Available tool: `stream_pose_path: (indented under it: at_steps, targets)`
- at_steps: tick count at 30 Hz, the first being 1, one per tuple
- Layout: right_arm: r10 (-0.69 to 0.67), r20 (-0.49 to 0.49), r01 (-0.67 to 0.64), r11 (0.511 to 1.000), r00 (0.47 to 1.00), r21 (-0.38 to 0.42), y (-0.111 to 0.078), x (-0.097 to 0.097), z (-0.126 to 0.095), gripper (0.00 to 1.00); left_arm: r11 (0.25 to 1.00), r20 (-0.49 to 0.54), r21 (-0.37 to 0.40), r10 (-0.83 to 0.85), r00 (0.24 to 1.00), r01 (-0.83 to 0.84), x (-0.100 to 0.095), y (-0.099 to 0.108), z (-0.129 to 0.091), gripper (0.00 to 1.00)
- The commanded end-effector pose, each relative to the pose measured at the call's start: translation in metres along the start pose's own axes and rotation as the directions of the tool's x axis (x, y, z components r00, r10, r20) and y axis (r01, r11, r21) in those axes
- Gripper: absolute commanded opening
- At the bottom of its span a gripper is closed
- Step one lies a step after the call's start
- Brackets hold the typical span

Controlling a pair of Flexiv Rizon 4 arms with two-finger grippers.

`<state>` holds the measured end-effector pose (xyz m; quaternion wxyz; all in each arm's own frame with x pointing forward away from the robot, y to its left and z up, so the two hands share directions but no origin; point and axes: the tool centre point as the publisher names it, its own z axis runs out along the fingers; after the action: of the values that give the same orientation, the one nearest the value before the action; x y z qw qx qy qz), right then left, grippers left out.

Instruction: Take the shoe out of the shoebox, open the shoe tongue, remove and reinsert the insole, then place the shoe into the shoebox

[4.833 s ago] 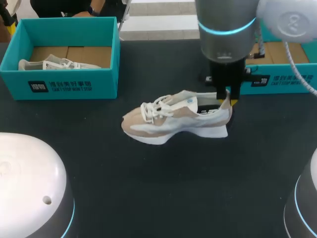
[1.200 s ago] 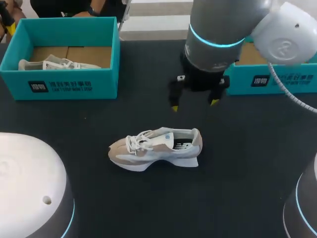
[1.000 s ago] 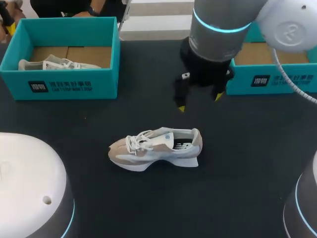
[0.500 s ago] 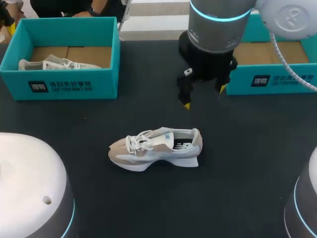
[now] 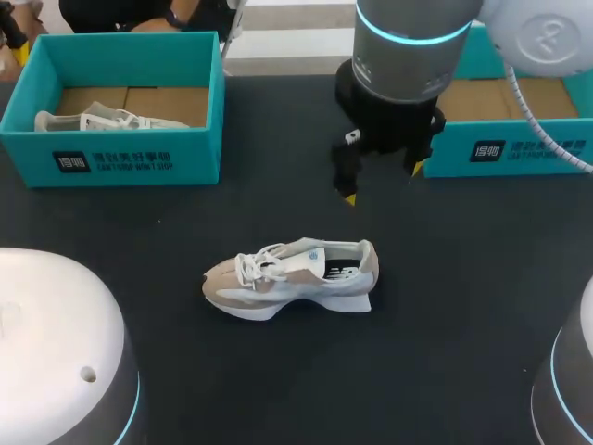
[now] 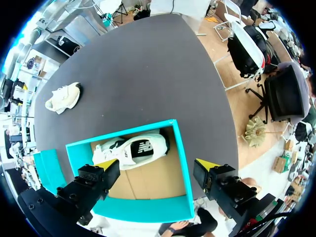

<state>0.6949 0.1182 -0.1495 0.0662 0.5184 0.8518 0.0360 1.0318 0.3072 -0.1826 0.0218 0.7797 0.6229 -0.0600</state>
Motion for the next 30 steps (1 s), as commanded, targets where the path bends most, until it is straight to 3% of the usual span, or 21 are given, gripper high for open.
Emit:
stream_pose_path:
  at_steps: [1, 2, 4, 5, 8, 13, 15, 18, 22, 24, 30]
  targets:
    - [-0.001, -0.002, 0.001, 1.0, 1.0, 0.0, 0.0, 0.0, 0.001, 1.0, 1.0, -0.004, -0.001, 0.0, 1.0, 0.0, 0.0, -0.001, 0.0, 1.0]
    - [-0.001, -0.002, 0.001, 1.0, 1.0, 0.0, 0.0, 0.0, 0.001, 1.0, 1.0, -0.004, -0.001, 0.0, 1.0, 0.0, 0.0, -0.001, 0.0, 1.0]
    - [-0.159, -0.001, 0.159, 0.986, 0.987, -0.051, 0.001, 0.002, -0.003, 1.0, 1.0, -0.004, -0.001, 0.0, 1.0, 0.0, 0.0, -0.001, 0.0, 1.0]
    - [-0.271, -0.013, 0.269, 0.96, 0.963, -0.085, 0.002, 0.004, -0.004, 1.0, 1.0, -0.004, -0.001, 0.0, 1.0, 0.0, 0.0, -0.001, 0.0, 1.0]
    - [-0.445, -0.065, 0.434, 0.89, 0.893, -0.138, 0.001, 0.005, -0.001, 1.0, 1.0, -0.004, -0.001, 0.0, 1.0, 0.0, 0.0, -0.001, 0.0, 1.0]
    - [-0.712, -0.151, 0.685, 0.701, 0.685, -0.198, 0.005, 0.004, 0.009, 1.0, 1.0, -0.004, -0.001, 0.0, 1.0, 0.0, 0.0, -0.001, 0.0, 1.0]
    - [-0.765, -0.171, 0.732, 0.644, 0.621, -0.223, 0.006, 0.002, 0.011, 1.0, 1.0, -0.004, -0.001, 0.0, 1.0, 0.0, 0.0, -0.001, 0.0, 1.0]
    - [-0.85, -0.207, 0.798, 0.526, 0.485, -0.292, 0.007, -0.001, 0.012, 1.0, 1.0, -0.004, -0.001, 0.0, 1.0, 0.0, 0.0, -0.001, 0.0, 1.0]
    - [-0.904, -0.237, 0.865, 0.415, 0.357, -0.28, 0.001, -0.012, 0.018, 1.0, 1.0, -0.004, -0.001, 0.0, 1.0, 0.0, 0.0, -0.001, 0.0, 1.0]
    - [-0.906, -0.255, 0.888, 0.397, 0.338, -0.233, -0.002, -0.02, 0.02, 1.0, 1.0, -0.004, -0.001, 0.0, 1.0, 0.0, 0.0, -0.001, 0.0, 1.0]
    - [-0.906, -0.255, 0.888, 0.397, 0.338, -0.233, -0.002, -0.02, 0.02, 1.0, 1.0, -0.004, -0.001, 0.0, 1.0, 0.0, 0.0, -0.001, 0.0, 1.0]
